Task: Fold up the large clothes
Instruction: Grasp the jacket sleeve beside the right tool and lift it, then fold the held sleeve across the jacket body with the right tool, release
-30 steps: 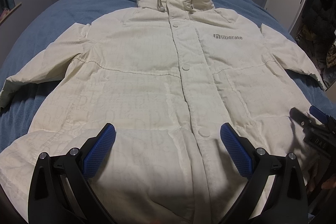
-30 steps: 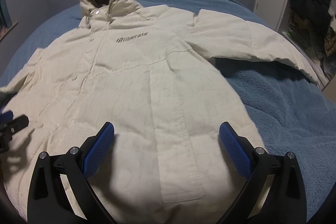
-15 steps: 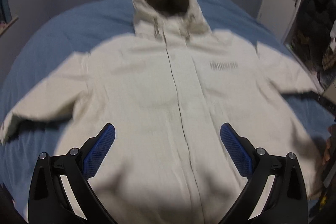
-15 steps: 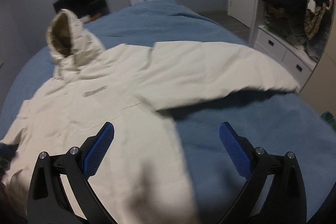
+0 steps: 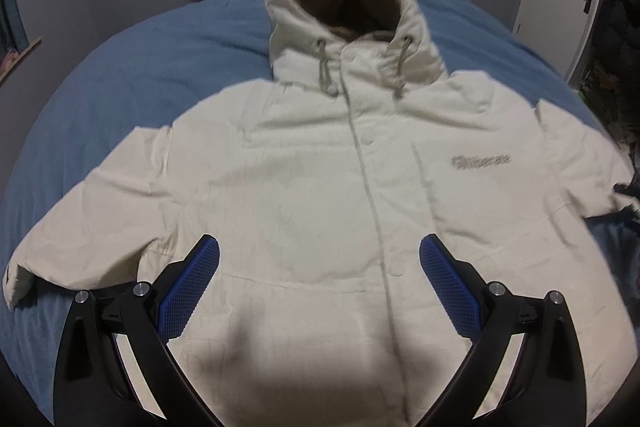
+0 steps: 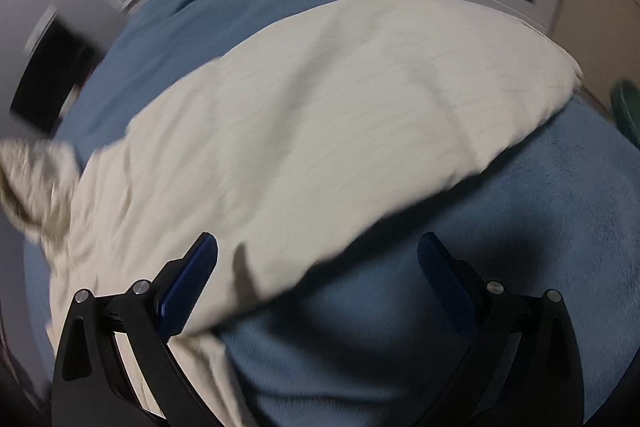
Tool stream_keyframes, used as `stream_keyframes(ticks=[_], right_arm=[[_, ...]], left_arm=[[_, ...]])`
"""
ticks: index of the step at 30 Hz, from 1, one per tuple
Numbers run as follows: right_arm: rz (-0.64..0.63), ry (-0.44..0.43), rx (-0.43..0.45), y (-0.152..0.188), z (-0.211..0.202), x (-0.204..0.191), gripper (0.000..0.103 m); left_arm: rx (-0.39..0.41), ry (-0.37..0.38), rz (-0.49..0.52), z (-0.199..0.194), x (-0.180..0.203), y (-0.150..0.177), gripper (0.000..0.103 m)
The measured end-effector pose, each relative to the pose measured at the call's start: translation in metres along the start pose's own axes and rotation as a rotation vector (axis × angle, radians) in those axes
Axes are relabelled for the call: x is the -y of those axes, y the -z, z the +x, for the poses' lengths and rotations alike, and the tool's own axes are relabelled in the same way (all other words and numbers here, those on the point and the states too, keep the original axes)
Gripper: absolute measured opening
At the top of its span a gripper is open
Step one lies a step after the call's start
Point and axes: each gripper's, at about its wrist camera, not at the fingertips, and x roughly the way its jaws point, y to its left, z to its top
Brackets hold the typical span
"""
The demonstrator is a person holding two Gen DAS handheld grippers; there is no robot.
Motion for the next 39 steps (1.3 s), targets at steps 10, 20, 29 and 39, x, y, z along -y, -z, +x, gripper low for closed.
stream_keyframes(ticks=[10,20,29,39], right_arm=[[0.267,0.034,0.147,-0.059,0.001,0.078,0.065],[0.286,0.032,0.323,-0.076,-0.012,0.099,0.021],[-0.023,-0.102,0.565,-0.047,-0.107,0.003,0.014],[-0.509,-0.432,0.581,0.049,-0.187,-0.143,0.014]], left_arm=[[-0.037,0.048,-0.077,0.025,-0.018,0.010,0.097],[-0.044,0.040,-0.096,0.038,-0.023,0.010,0.097],[-0.003,0.020,-0.056,0.031,-0.015,0.010,0.097],[0.030,0.016,-0.087,0.023,-0.025,0.008,0.097]])
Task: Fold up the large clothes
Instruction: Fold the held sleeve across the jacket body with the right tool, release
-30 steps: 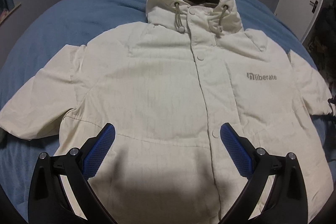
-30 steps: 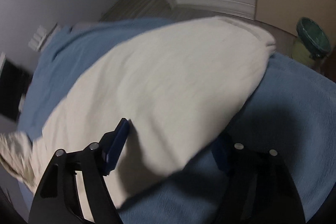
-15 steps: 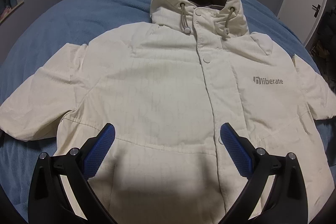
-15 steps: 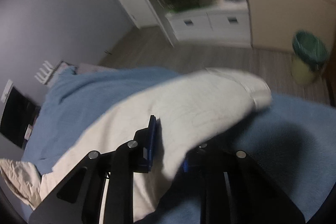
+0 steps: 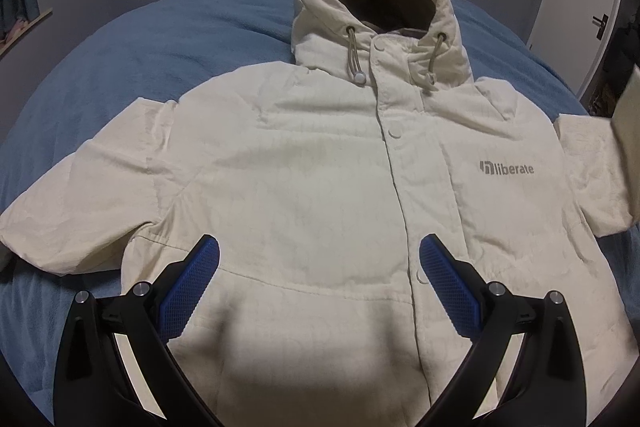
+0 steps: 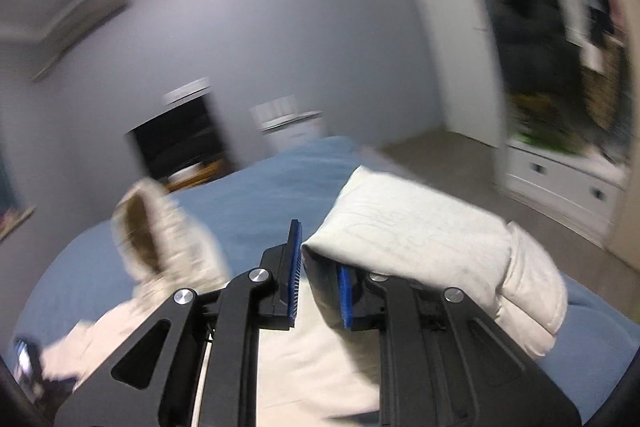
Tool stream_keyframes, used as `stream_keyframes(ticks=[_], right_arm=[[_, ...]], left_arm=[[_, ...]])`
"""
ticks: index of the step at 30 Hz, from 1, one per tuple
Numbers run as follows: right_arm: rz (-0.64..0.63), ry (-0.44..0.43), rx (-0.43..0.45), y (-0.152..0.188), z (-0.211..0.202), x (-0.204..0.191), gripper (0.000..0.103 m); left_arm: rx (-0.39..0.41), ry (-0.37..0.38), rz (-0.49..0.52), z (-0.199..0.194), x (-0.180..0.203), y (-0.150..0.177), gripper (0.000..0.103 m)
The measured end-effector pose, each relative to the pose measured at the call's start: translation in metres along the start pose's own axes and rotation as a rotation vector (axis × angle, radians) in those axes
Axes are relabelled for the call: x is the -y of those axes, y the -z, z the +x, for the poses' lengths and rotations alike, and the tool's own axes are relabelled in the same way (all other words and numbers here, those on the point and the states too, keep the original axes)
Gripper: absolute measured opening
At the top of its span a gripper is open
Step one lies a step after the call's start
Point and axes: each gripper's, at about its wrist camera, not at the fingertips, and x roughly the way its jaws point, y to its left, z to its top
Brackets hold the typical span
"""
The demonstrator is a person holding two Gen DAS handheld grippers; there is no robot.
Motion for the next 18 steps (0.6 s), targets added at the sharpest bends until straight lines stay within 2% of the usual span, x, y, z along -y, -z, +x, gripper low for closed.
stream_keyframes(ticks=[4,11,15,18], right_arm=[[-0.072,-0.141,-0.065,0.015,0.006,-0.055,0.014],[-0.117,-0.342,-0.279,0.076,0.045,-0.128,0.014],[-0.152,-0.363,-0.382,0.111,0.065,-0.153,0.014],[-0.116,-0.350,-0.498,0.142,0.075,-0.148,0.014]], left_arm=[[0.005,-0.002,-0.011,0.000,-0.004,-0.002,0.097],[-0.001,0.006,-0.031,0.002,-0.009,-0.002,0.097],[-0.005,0.009,-0.024,0.005,-0.008,-0.001,0.097],[-0.012,0.008,-0.016,0.007,-0.007,0.000,0.097]])
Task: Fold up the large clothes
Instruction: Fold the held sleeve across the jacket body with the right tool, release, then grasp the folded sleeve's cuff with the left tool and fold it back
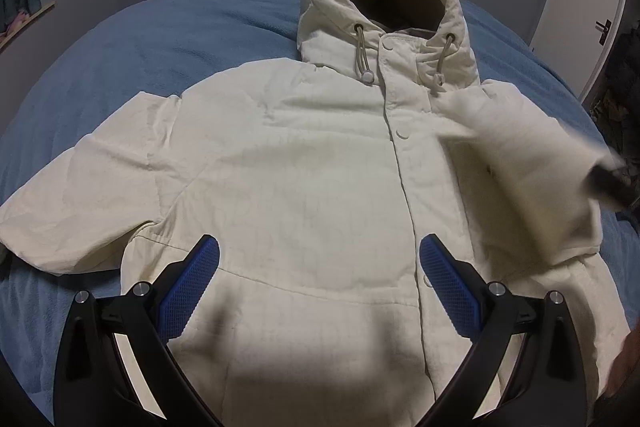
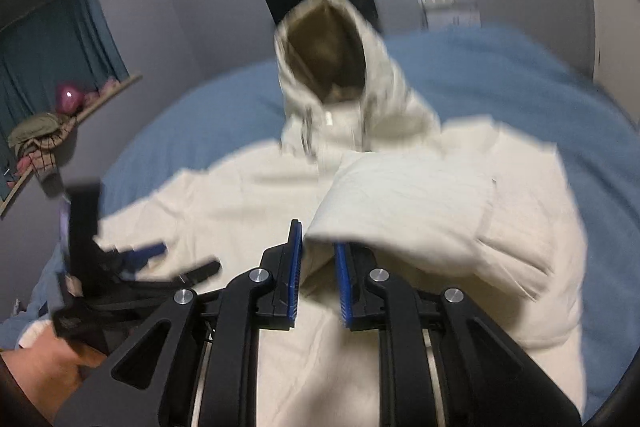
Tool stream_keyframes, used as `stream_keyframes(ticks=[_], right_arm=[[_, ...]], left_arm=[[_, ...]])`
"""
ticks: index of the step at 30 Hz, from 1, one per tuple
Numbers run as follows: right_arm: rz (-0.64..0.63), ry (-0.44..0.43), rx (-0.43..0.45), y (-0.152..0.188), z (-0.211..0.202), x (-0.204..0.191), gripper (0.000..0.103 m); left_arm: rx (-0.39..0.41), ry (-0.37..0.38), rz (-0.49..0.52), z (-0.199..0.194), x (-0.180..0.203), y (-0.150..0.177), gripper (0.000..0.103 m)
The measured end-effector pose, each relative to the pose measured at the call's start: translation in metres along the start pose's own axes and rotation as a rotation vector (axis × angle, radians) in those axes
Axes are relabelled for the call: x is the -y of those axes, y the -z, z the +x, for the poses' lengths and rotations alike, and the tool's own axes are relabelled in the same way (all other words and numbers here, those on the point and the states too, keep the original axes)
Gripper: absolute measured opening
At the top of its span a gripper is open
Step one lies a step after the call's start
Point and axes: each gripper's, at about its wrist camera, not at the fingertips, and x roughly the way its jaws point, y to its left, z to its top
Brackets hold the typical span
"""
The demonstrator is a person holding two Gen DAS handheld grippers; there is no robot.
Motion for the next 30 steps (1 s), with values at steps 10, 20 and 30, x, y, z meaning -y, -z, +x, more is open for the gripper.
stream_keyframes(ticks=[10,20,30], right_arm=[[0.116,0.013,-0.212,0.016,-0.019,0.028,0.055],[0.096,0.295,0.073,-0.012,-0.101,0.084,0.093],[0.134,0.402,0.154,-0.012,-0.107,0.127,0.093]], left_arm=[[0.045,0.069,0.088,-0.009,0.020,0.002,0.097],[0.036,0.253,0.339,-0.016,0.109,0.005,0.096],[0.071,0.113,0.733,0.026,0.218,0.030,0.041]])
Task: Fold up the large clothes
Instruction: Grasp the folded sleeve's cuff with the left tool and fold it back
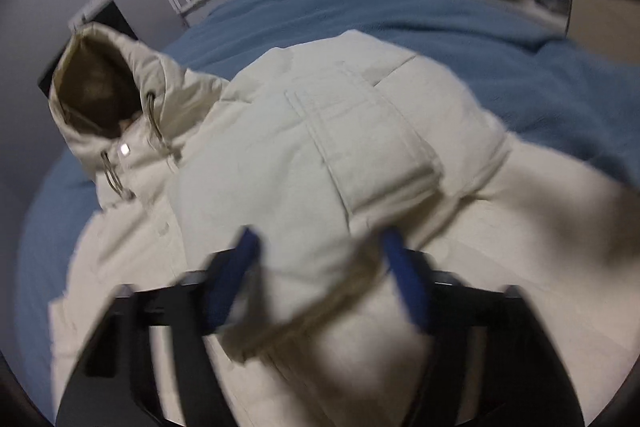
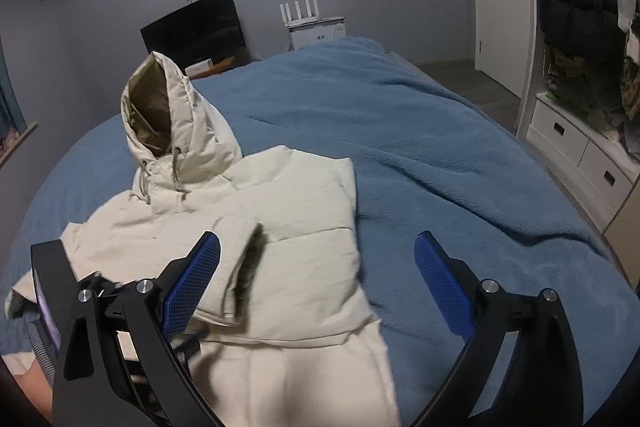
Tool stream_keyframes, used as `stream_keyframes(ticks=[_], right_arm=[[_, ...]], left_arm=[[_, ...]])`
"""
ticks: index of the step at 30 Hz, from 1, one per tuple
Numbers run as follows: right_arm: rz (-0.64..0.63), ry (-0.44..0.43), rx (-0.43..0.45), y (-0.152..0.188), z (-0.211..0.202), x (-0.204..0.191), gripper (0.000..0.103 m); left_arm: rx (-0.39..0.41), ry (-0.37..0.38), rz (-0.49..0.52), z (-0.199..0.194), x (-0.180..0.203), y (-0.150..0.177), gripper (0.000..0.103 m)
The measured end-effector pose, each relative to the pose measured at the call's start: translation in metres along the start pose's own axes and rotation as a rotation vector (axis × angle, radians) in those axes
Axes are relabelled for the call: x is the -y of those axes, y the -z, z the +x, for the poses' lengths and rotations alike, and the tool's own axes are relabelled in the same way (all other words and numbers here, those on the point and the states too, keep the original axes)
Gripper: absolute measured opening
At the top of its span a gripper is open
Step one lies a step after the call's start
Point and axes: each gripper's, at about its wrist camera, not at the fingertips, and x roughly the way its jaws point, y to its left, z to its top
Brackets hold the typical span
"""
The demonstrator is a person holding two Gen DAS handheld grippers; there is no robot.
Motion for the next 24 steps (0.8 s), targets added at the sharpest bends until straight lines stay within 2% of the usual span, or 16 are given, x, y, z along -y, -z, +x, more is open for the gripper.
stream_keyframes(ticks=[1,3,4,6,9,14,17,21,24], right_arm=[[0.004,-0.012,0.009,0.001,0.001,0.003,0.093],[-0.003,-0.011,0.006,0.002,0.002,0.004,0.094],[-0.010,-0.008,0.001,0.002,0.003,0.003,0.094],[-0.022,-0.008,-0.009,0.003,0.006,0.001,0.094],[-0.014,-0.032,-0.034,0.005,0.009,0.000,0.094],[-0.057,-0.052,-0.073,0.014,0.019,-0.016,0.094],[-0.098,-0.051,-0.098,0.021,0.024,-0.024,0.094],[-0.138,-0.049,-0.118,0.030,0.028,-0.031,0.094],[-0.160,-0.053,-0.137,0.037,0.036,-0.035,0.094]], left_arm=[[-0.007,0.002,0.010,0.003,0.000,-0.001,0.029],[0.017,0.006,0.000,-0.003,-0.005,-0.002,0.019],[0.032,-0.005,-0.008,-0.009,-0.010,-0.002,0.018],[0.066,-0.022,-0.042,-0.028,-0.023,-0.002,0.017],[0.091,-0.030,-0.147,-0.059,-0.064,0.007,0.015],[0.076,-0.028,-0.345,-0.084,-0.135,0.037,0.014],[0.068,-0.040,-0.494,-0.083,-0.174,0.061,0.014],[0.052,-0.021,-0.660,-0.065,-0.210,0.090,0.014],[-0.001,0.042,-0.765,-0.052,-0.222,0.112,0.014]])
